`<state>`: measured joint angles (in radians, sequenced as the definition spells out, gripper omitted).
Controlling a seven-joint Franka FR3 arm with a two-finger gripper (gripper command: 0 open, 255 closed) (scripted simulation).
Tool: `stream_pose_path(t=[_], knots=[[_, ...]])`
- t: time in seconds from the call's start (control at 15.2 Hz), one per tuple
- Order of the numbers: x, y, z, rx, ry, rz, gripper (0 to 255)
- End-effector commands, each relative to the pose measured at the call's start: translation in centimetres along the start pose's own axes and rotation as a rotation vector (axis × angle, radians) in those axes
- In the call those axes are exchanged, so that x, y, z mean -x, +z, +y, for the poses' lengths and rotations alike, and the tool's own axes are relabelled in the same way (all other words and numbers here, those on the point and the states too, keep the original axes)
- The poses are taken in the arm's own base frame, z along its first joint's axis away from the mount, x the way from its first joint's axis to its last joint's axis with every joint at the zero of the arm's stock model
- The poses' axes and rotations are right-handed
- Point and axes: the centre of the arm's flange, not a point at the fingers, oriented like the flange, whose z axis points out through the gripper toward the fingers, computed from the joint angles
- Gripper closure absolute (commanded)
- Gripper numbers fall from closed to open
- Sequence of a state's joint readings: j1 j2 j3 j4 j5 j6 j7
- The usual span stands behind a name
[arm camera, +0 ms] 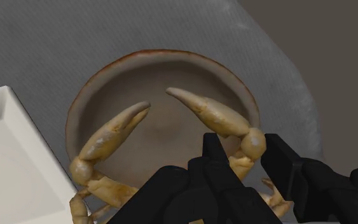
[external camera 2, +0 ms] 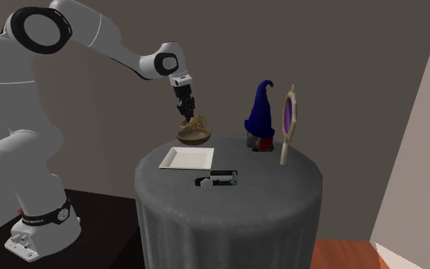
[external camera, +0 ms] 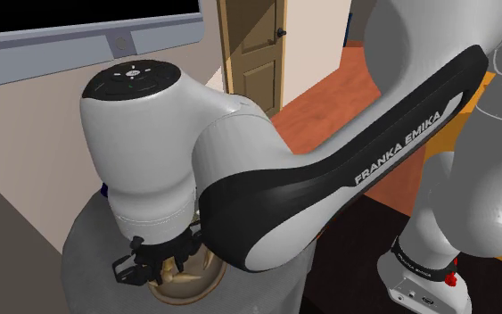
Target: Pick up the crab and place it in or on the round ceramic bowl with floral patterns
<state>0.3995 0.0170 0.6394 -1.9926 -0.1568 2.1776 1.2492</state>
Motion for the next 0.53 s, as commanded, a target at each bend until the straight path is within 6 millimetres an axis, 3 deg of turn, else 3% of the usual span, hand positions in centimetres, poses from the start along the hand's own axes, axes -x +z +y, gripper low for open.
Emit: stream_pose_path(t=[0.0, 0.13, 0.46], knots=[[0.1, 1.0, 0.1, -0.001, 0.000, 0.000, 255], [0.3, 2.1, 0.2, -0.001, 0.000, 0.000, 255], [0.3, 2.1, 0.2, -0.001, 0.000, 0.000, 255]])
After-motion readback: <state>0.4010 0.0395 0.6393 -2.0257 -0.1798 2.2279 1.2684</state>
